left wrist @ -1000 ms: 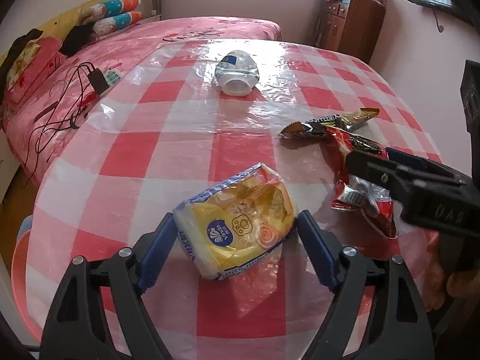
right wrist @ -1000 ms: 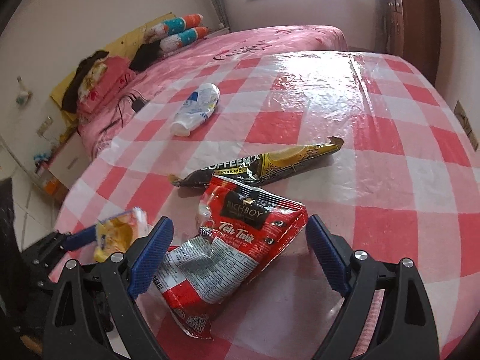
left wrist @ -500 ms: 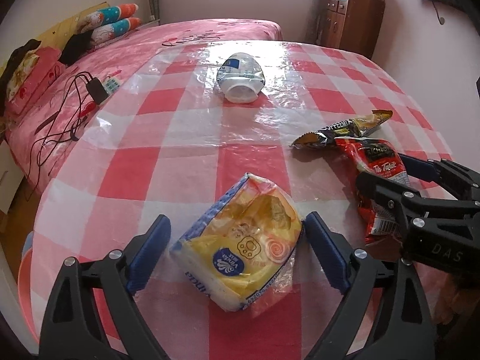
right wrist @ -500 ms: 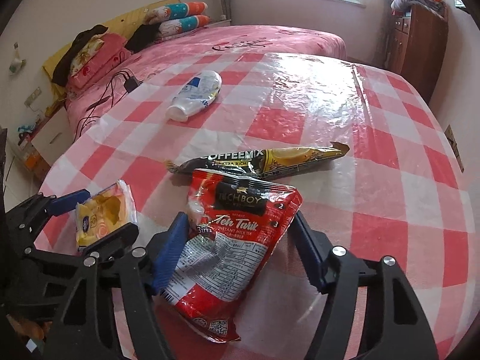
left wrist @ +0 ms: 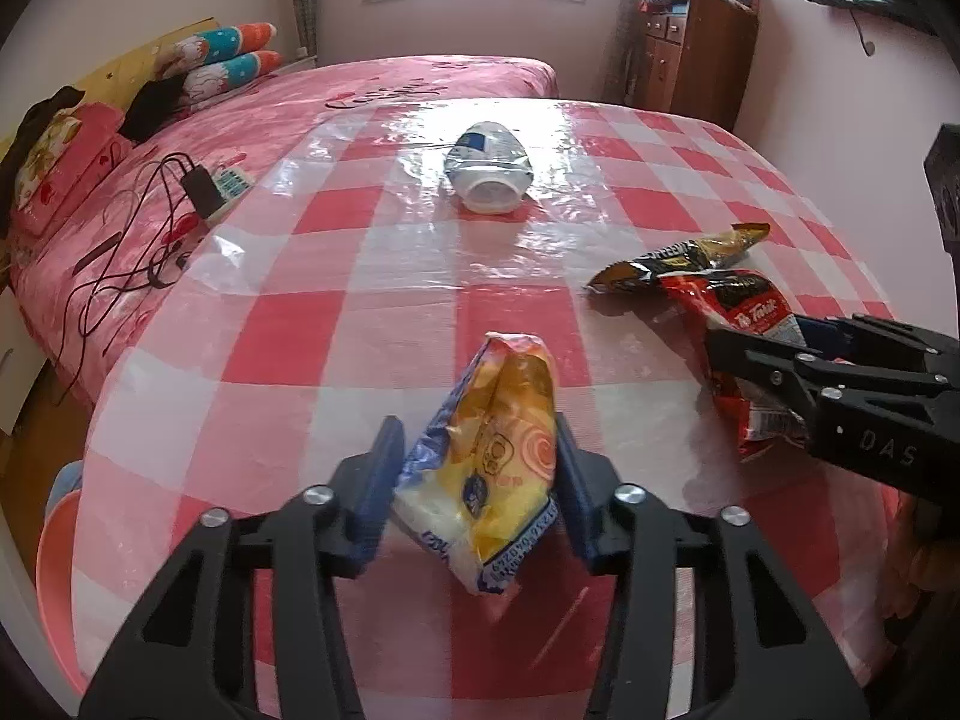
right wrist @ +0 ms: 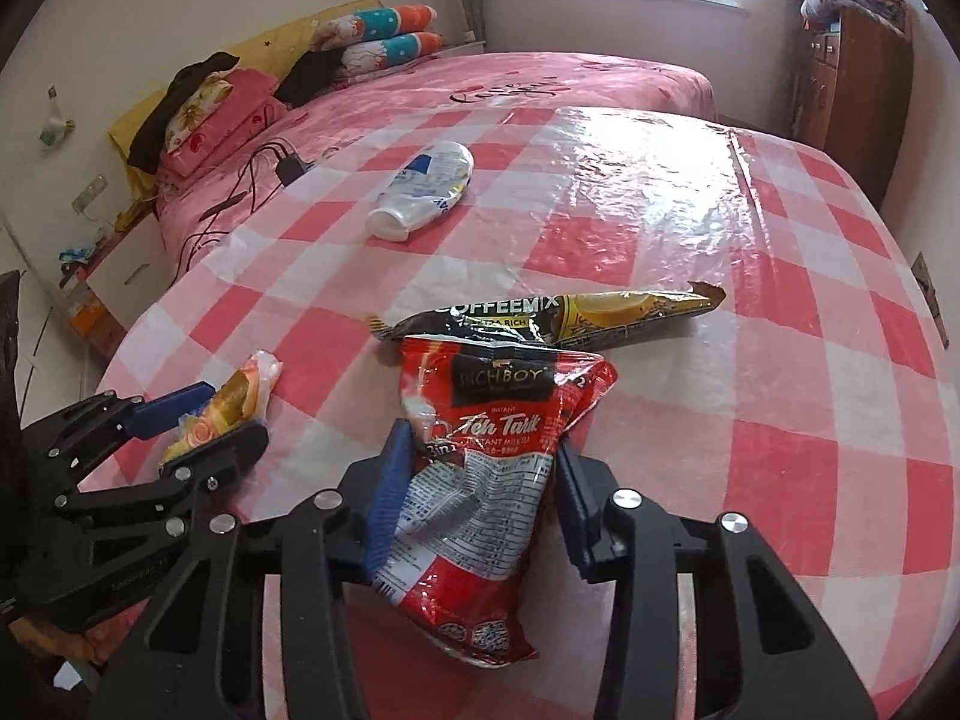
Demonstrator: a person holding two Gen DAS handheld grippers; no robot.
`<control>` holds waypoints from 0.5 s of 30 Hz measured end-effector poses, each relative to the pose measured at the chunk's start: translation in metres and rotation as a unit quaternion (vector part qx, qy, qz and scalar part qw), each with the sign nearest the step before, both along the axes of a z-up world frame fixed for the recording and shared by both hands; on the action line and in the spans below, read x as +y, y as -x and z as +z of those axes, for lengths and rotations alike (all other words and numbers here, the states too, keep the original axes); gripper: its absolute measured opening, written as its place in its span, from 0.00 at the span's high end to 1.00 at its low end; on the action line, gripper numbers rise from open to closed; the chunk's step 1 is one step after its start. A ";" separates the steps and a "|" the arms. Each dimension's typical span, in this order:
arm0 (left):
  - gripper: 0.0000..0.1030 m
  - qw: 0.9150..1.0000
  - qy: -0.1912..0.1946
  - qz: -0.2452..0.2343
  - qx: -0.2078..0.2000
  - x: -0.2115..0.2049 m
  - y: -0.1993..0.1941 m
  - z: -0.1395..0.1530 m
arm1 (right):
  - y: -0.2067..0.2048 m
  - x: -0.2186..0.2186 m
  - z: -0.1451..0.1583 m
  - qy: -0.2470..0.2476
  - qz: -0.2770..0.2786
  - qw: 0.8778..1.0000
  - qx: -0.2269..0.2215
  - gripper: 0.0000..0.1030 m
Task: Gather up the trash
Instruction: 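Lift the bread pack with the left tool while the right tool grasps the red Teh Tarik bag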
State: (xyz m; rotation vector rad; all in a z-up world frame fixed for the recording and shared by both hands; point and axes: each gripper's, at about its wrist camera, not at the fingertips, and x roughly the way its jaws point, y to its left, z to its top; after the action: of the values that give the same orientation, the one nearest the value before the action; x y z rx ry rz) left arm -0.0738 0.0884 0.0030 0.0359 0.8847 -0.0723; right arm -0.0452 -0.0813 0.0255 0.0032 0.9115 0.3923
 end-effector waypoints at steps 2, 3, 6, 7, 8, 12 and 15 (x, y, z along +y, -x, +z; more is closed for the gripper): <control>0.58 1.000 0.009 0.004 0.000 0.005 0.000 0.001 | 0.001 -0.001 0.000 -0.003 -0.001 1.000 0.000 0.58; 0.59 1.000 0.014 0.007 0.001 0.008 0.001 0.001 | 0.001 -0.002 0.000 -0.005 -0.002 1.000 0.001 0.58; 0.61 1.000 0.019 0.014 -0.001 0.015 0.003 0.002 | 0.002 -0.006 0.000 -0.020 -0.006 1.000 0.005 0.59; 0.62 1.000 0.022 0.017 -0.002 0.018 0.004 0.003 | 0.002 -0.008 0.000 -0.029 -0.009 1.000 0.007 0.59; 0.63 0.999 0.027 0.020 -0.002 0.022 0.005 0.004 | 0.002 -0.009 0.000 -0.033 -0.010 0.999 0.008 0.59; 0.64 0.998 0.051 0.033 -0.003 0.038 0.009 0.006 | 0.003 -0.013 0.000 -0.059 -0.014 0.998 0.016 0.59; 0.64 0.998 0.058 0.039 -0.009 0.047 0.013 0.010 | 0.005 -0.012 0.000 -0.080 -0.015 0.996 0.024 0.59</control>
State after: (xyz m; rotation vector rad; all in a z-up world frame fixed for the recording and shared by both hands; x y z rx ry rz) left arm -0.0866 0.1352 0.0133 -0.1052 0.8615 -0.0508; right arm -0.0497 -0.0938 0.0252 0.1729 0.9238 0.4388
